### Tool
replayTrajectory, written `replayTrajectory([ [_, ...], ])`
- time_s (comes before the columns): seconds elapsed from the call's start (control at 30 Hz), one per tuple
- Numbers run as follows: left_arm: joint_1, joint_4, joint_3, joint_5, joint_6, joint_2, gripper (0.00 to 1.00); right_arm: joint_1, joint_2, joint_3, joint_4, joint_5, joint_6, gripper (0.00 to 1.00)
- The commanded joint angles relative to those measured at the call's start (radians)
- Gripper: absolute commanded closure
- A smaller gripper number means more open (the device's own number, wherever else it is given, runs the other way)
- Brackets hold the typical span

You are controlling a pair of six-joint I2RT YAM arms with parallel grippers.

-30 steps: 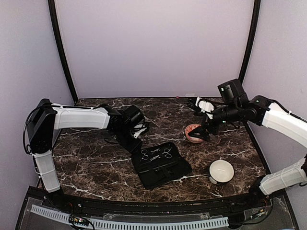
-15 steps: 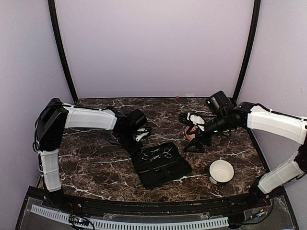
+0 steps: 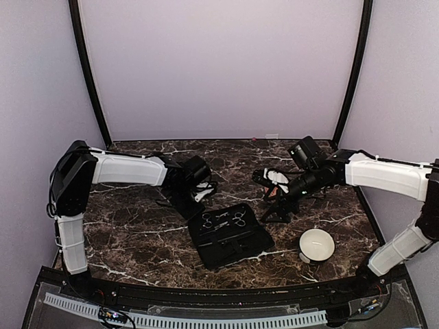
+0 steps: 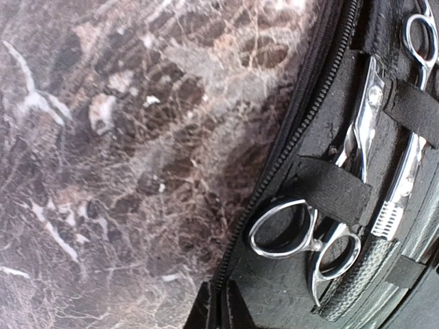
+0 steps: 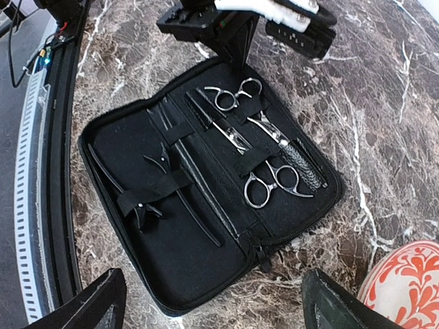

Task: Sort the hair-cutting tools

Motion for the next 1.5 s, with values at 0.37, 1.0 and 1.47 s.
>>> replayTrajectory([
  [0.37,-0.006,0.215,-0.129,-0.084,0.015,-0.344,1.00,-0.003,0.194,0.168,0.034,0.258,-0.072,0.18],
  [1.0,-0.031,0.413,-0.327,-0.108,0.044,-0.503,1.00,-0.002,0.607,0.740,-0.304,-0.001,-0.311,0.16],
  [1.47,-0.046,0.428,-0.340,-0.135,0.051,-0.503,1.00,0.010,0.704,0.823,-0.442,-0.145,-0.362,0.42],
])
